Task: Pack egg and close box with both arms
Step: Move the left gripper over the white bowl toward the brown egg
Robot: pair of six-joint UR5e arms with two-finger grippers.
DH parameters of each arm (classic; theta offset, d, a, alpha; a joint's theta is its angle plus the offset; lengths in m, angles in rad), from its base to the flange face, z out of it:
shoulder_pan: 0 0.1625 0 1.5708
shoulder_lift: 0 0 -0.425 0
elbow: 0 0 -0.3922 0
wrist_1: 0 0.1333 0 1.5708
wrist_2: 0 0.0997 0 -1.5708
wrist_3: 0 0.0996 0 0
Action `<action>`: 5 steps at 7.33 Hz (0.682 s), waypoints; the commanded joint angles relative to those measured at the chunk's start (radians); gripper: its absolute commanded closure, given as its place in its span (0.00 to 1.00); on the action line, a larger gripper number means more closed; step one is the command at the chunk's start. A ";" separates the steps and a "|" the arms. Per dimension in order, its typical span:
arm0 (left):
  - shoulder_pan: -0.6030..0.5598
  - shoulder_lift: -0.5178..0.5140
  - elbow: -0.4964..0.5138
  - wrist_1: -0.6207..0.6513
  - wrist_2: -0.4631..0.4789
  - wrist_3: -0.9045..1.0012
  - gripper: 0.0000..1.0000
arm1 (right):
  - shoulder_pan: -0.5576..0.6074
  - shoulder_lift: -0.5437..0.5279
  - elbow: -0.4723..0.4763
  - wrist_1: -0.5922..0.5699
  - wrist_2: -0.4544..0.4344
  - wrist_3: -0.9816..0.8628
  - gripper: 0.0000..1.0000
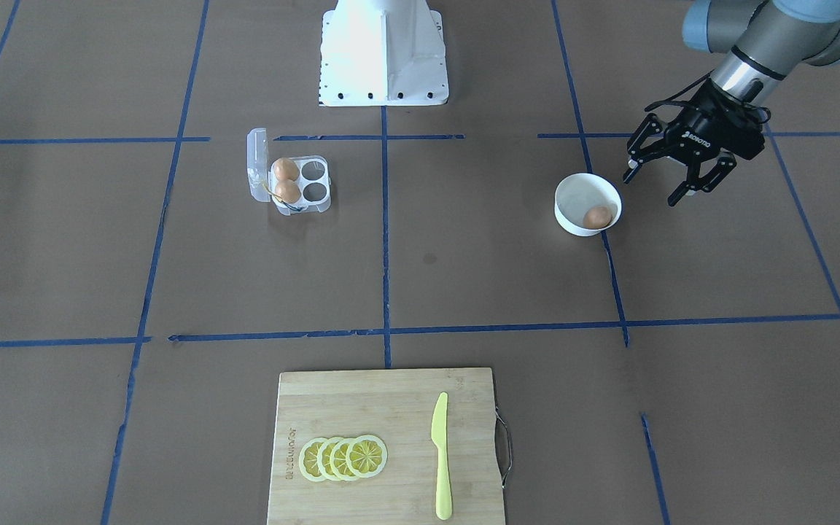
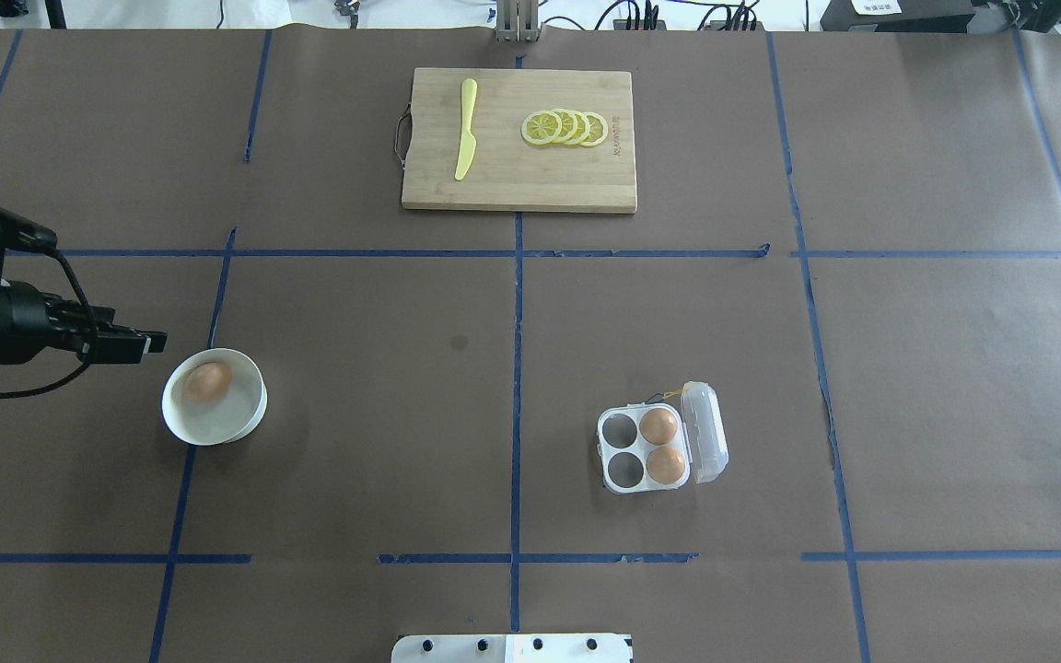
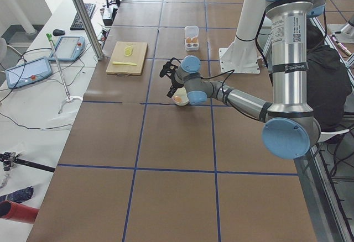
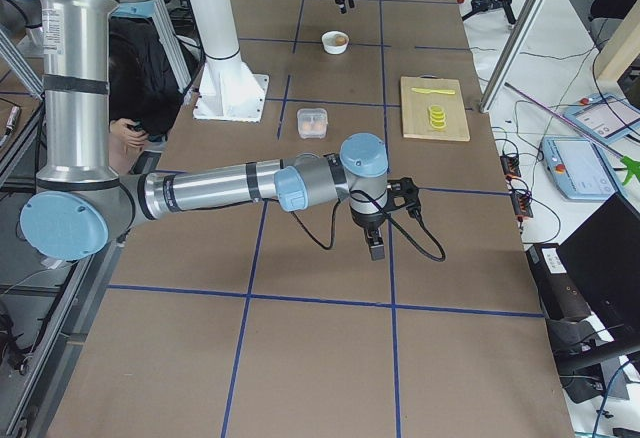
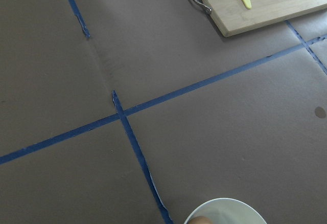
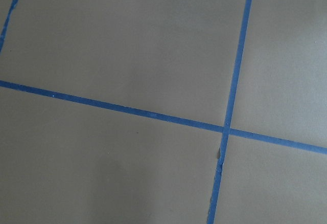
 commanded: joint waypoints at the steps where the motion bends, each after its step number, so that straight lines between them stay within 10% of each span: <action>1: 0.109 -0.001 0.034 0.000 0.075 -0.010 0.35 | 0.000 0.002 -0.001 -0.001 0.000 0.000 0.00; 5: 0.160 -0.069 0.096 0.000 0.104 -0.007 0.37 | 0.000 0.002 -0.003 -0.001 0.000 0.000 0.00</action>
